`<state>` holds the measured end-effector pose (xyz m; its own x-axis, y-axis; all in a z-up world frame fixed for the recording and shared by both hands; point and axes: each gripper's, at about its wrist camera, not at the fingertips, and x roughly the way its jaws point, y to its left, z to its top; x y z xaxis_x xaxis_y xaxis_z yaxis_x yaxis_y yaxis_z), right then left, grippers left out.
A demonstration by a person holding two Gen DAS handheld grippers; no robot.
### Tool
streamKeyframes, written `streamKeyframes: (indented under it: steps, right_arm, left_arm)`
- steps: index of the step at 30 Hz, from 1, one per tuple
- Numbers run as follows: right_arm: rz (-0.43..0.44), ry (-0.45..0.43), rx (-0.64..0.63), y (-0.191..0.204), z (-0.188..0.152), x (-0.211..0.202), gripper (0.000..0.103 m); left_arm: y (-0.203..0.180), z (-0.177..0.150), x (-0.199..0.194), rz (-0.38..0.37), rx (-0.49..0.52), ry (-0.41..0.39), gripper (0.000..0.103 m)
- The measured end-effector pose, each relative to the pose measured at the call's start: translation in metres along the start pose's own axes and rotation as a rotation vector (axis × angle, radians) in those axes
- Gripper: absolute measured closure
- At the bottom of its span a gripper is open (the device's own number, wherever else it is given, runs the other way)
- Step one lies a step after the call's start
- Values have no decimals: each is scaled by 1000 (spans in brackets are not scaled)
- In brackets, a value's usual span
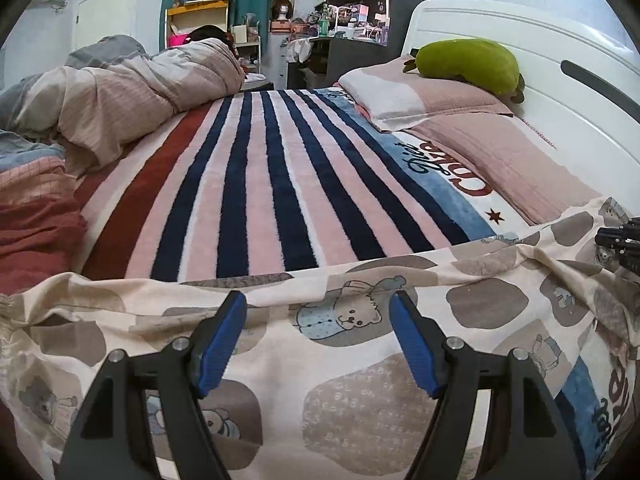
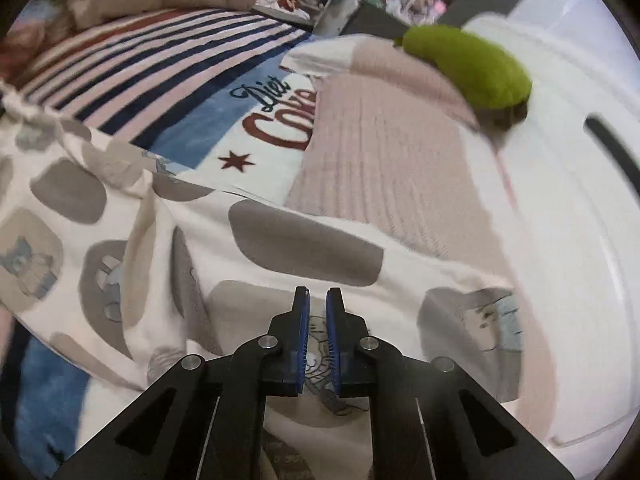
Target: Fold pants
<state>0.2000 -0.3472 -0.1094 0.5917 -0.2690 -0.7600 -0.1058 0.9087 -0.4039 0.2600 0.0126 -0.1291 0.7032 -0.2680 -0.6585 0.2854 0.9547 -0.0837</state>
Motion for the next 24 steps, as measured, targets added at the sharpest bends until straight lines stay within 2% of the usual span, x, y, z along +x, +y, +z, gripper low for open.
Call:
streamKeyframes:
  steps: [1,3,4,8,10,11,13,16,20,23,24]
  right_arm:
    - [71,-18,20,-2,-1,-7,99]
    - [143,-35,20,2,-4,-23,94]
    - [169,-37,14,6,-7,-29,89]
    - [259,-20,3,29,-27,-56,87]
    - [261,-9,3,42,-44,-65,79]
    - [255,-6,2,48,-52,-69,77]
    - [226,10,6,57,-70,-71,66]
    - [126,14,-25,64,-94,-73,57]
    - [28,14,-72,74,-109,-68,55]
    - [-69,18,-121,76,-112,-62,65]
    - [-96,16,-123,75,-113,-62,80]
  left_arm:
    - [0,0,1,-1,0,2,33]
    - [-1,0,0,-3,4,0,33]
    - [-2,0,-1,-7,5,-2,33]
    - [-6,-1,-5,-29,11,-8,33]
    - [-9,-2,-9,-44,11,-15,33]
    - [-11,-2,-11,-56,14,-20,33]
    - [-14,-2,-15,-66,22,-30,33]
    - [-18,-2,-18,-60,32,-40,32]
    - [-17,-2,-16,-51,28,-36,32]
    - [-17,-3,-16,-47,27,-36,32]
    - [-17,-3,-17,-44,29,-39,32]
